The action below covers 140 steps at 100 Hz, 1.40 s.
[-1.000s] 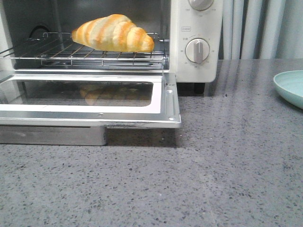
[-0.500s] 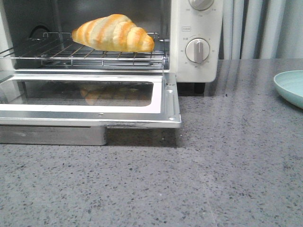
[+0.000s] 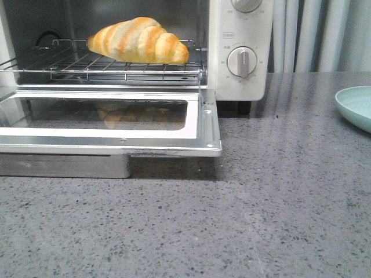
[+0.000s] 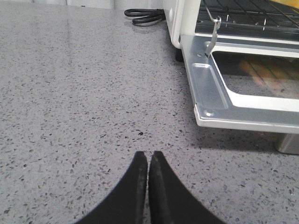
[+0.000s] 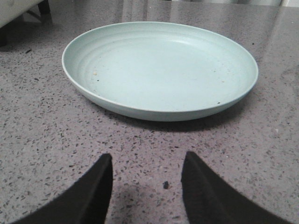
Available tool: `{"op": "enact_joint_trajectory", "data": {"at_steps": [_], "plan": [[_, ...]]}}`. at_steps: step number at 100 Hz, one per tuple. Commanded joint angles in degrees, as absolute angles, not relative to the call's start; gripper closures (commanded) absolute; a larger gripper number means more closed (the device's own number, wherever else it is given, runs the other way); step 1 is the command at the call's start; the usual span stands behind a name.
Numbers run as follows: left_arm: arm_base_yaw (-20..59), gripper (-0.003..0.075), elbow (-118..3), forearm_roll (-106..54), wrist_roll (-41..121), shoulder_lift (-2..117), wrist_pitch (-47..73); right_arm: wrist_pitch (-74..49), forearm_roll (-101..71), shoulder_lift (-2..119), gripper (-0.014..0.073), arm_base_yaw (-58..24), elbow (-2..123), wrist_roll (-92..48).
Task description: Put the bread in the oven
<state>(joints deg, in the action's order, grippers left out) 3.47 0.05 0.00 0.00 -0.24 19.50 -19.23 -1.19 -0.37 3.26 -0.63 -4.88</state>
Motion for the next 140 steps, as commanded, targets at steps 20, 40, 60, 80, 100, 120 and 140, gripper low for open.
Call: {"op": "enact_joint_trajectory", "data": {"at_steps": [20,40,60,80,100,120,140], "plan": [[3.29,0.0741,1.46,0.0,0.0,-1.92,16.59,-17.6,-1.21,-1.73,0.0284,3.23,-1.27,-5.08],[3.29,0.0741,1.46,0.0,0.0,-1.92,16.59,-18.34,3.19,-1.73,0.0284,3.23,-1.27,-9.09],[3.29,0.0741,1.46,0.0,0.0,-1.92,16.59,-18.34,3.19,-1.73,0.0284,3.23,-1.27,-9.09],[3.29,0.0741,1.46,0.0,0.0,-1.92,16.59,-18.23,3.19,-1.73,0.0284,3.23,-1.27,-9.09],[3.29,0.0741,1.46,0.0,0.0,-1.92,16.59,-18.23,3.19,-1.73,0.0284,3.23,-1.27,-9.09],[3.29,0.0741,1.46,0.0,0.0,-1.92,16.59,-18.31,3.19,-1.73,0.0286,3.23,-1.27,-9.09],[3.29,0.0741,1.46,0.0,0.0,-1.92,16.59,-18.31,3.19,-1.73,0.055,3.23,-1.27,-9.09]]}}
